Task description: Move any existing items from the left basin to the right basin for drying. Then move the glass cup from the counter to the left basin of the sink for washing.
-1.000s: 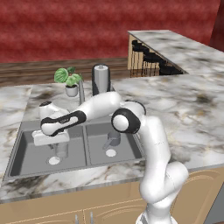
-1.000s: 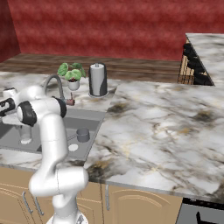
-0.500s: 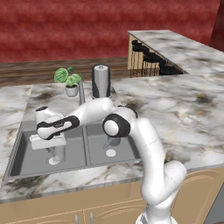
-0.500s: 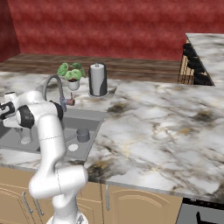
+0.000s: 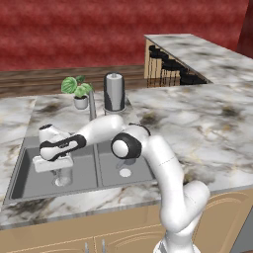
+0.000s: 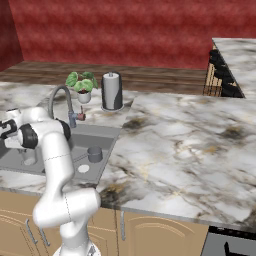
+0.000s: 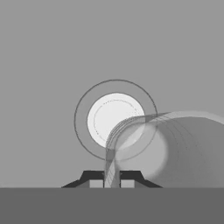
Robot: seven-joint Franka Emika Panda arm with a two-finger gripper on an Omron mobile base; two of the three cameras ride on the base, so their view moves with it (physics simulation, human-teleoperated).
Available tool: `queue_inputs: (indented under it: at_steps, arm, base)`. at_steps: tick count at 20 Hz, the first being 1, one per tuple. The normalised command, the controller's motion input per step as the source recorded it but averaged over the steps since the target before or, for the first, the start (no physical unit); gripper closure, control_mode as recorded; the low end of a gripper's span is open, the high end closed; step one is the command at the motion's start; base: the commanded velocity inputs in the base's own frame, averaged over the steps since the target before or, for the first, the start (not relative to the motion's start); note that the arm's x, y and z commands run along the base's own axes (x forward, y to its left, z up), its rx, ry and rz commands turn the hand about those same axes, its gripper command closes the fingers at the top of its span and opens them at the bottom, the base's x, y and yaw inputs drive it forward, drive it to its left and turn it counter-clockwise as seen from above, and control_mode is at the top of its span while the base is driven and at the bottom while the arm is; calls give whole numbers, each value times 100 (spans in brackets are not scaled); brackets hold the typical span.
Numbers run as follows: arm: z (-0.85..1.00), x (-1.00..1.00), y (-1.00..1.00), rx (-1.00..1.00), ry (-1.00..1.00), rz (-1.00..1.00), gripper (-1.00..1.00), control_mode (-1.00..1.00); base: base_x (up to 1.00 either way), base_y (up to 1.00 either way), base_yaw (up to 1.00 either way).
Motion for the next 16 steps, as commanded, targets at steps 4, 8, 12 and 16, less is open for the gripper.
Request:
queue_inputs:
  at_steps: [4, 8, 12, 16]
  arm:
    - [-11, 0, 7, 0, 0, 0, 100, -100]
    - [-16, 0, 8, 0, 0, 0, 100, -100]
    - [-13, 0, 9, 0, 0, 0, 100, -100]
    - [-14, 0, 5, 0, 0, 0, 100, -100]
  base:
    - [0, 0, 0]
    - [0, 0, 0]
    - [0, 0, 0]
    - [0, 0, 0]
